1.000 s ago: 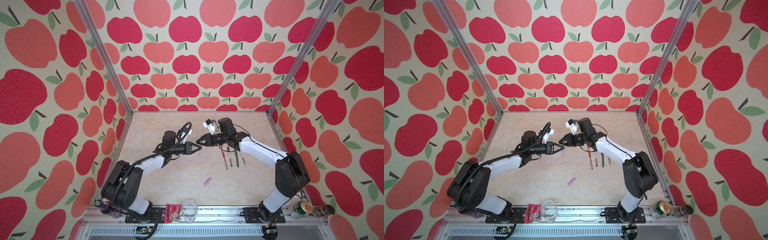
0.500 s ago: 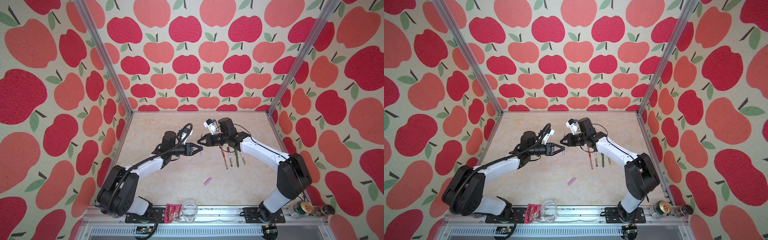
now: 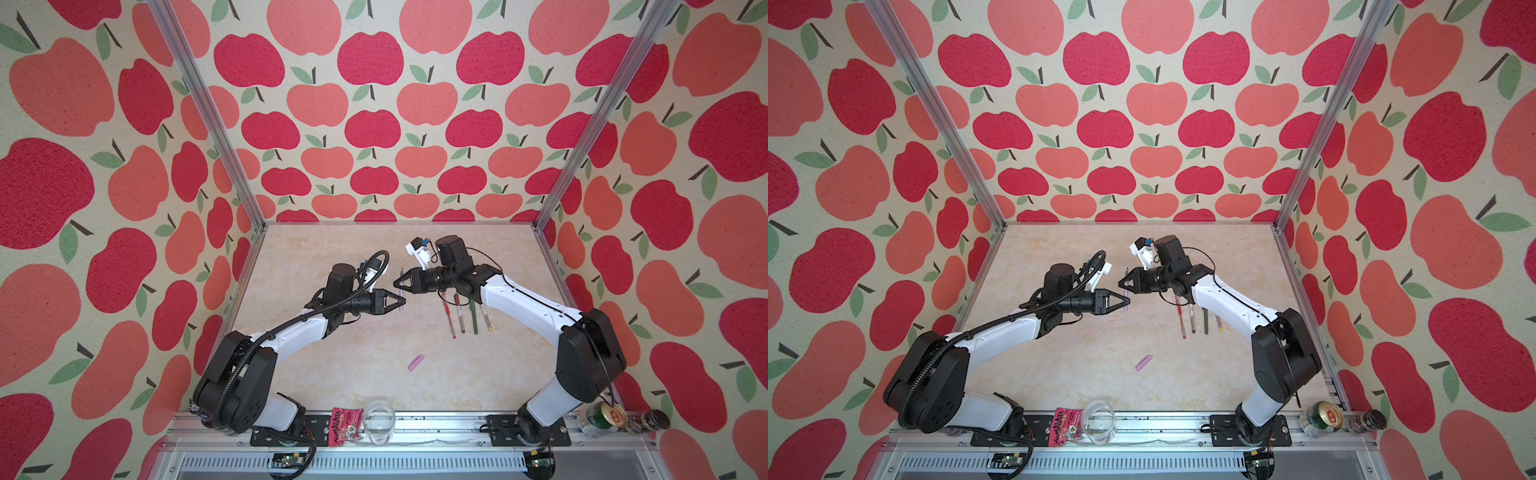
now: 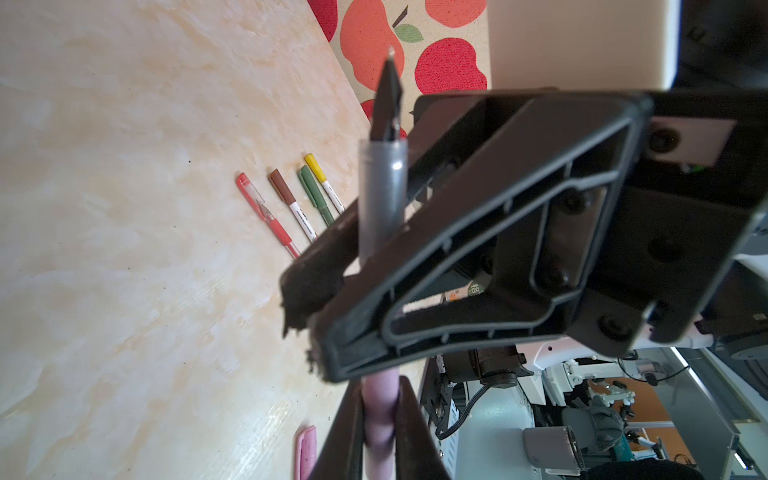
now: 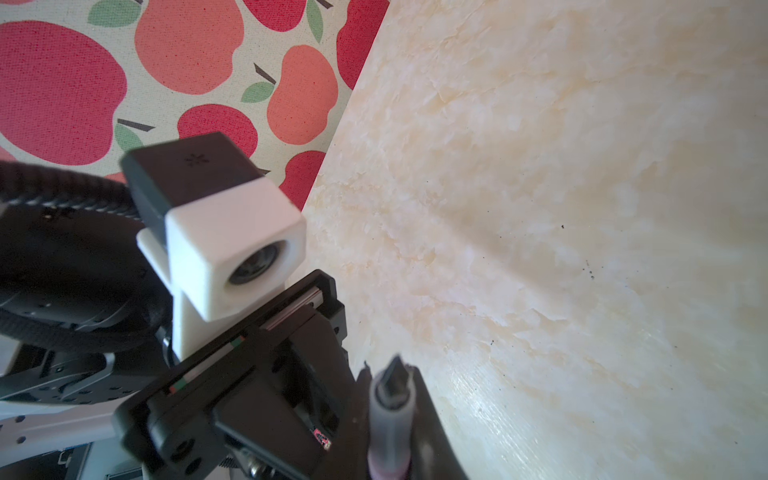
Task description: Insert the pens into the pen caps
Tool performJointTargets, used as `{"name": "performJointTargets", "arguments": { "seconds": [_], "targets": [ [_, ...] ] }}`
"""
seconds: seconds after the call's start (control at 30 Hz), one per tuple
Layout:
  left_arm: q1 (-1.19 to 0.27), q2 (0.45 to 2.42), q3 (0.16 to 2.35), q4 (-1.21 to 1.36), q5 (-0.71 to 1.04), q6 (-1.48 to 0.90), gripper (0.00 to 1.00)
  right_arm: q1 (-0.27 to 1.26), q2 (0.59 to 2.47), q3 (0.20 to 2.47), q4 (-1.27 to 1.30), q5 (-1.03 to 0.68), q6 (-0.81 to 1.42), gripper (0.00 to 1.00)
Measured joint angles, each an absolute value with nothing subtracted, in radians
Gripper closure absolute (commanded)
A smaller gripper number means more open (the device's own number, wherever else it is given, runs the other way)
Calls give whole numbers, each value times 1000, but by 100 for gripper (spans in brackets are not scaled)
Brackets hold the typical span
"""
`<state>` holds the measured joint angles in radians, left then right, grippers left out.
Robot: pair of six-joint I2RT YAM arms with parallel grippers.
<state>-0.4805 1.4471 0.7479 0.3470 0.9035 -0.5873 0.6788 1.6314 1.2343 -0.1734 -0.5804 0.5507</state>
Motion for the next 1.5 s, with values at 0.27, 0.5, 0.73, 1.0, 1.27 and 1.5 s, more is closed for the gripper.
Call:
{"name": "performJointTargets", "arguments": {
  "seconds": [0.27,0.5,0.73,1.0,1.27,1.5],
  "targets": [
    [-480,1448,750,342,894,-586,100,679,1631,1234,-178,-570,550,71],
    [-450,1425,749,260,820,-591,100,679,1588,1252,-335,-439,527,49],
    [-411,1280,746,-5,682,-554,100,718,1511,1286,-660,-148,613,49],
    [-403,1129,648,-133,658,-558,100,962,1560,1257,-883,-57,778,48],
    [-403,991,560,-159,662,-582,100,1054,1697,1201,-853,-73,898,46],
    [-403,973,550,-180,665,-586,100,1058,1772,1197,-786,-90,931,49]
  ]
}}
